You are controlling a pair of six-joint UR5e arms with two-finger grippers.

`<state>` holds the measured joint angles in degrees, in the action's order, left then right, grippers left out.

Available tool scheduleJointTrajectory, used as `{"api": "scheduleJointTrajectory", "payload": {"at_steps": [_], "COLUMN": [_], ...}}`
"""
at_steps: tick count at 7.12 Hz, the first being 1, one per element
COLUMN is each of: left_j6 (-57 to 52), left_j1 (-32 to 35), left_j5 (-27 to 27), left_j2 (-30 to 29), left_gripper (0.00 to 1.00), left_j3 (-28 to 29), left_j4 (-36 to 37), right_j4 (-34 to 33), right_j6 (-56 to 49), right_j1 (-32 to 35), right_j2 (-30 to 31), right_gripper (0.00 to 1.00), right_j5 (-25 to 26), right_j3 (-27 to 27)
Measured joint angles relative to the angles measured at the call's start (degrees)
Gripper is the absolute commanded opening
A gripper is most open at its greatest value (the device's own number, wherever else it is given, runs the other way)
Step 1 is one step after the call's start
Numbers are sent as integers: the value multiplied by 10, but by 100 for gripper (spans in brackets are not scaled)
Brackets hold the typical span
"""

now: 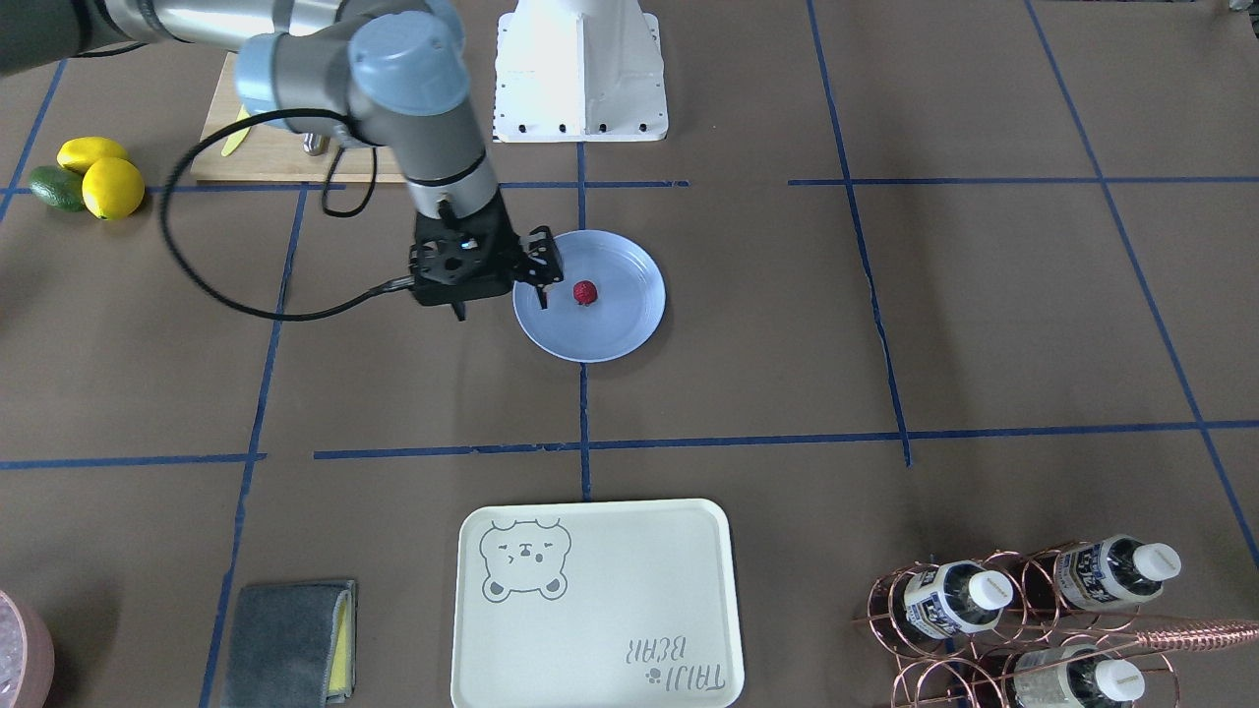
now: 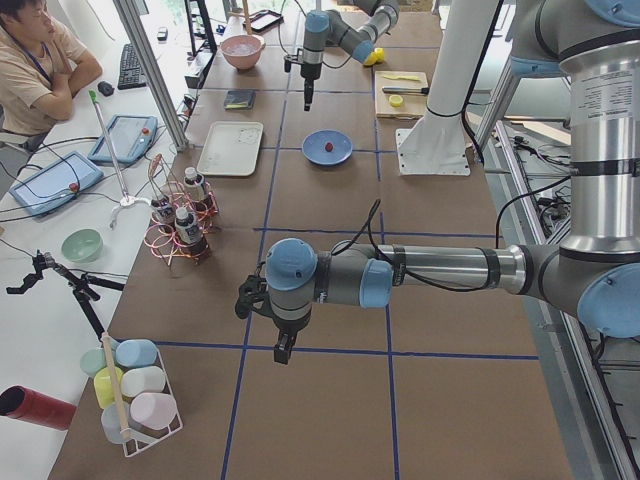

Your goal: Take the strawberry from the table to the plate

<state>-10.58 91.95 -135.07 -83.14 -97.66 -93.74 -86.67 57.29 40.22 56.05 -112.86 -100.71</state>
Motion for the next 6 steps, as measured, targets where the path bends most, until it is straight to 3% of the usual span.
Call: {"api": "scheduleJointTrajectory", "payload": {"at_steps": [2, 3, 6], "left_j6": [0, 0, 1], "left_j1": [-1, -2, -4], "left_j5": [-1, -1, 1], "left_j2": [0, -1, -1], "left_gripper": [100, 100, 100], "left_j3": [1, 1, 2], "left_j4": [-1, -1, 1], "right_j4": [-4, -5, -5], "right_j6": [-216, -328, -601], "right_j1": [138, 204, 365], "right_j2": [99, 154, 292], "right_gripper": [100, 100, 100], "right_j5": [-102, -128, -151], "right_j3": [-16, -16, -11]}}
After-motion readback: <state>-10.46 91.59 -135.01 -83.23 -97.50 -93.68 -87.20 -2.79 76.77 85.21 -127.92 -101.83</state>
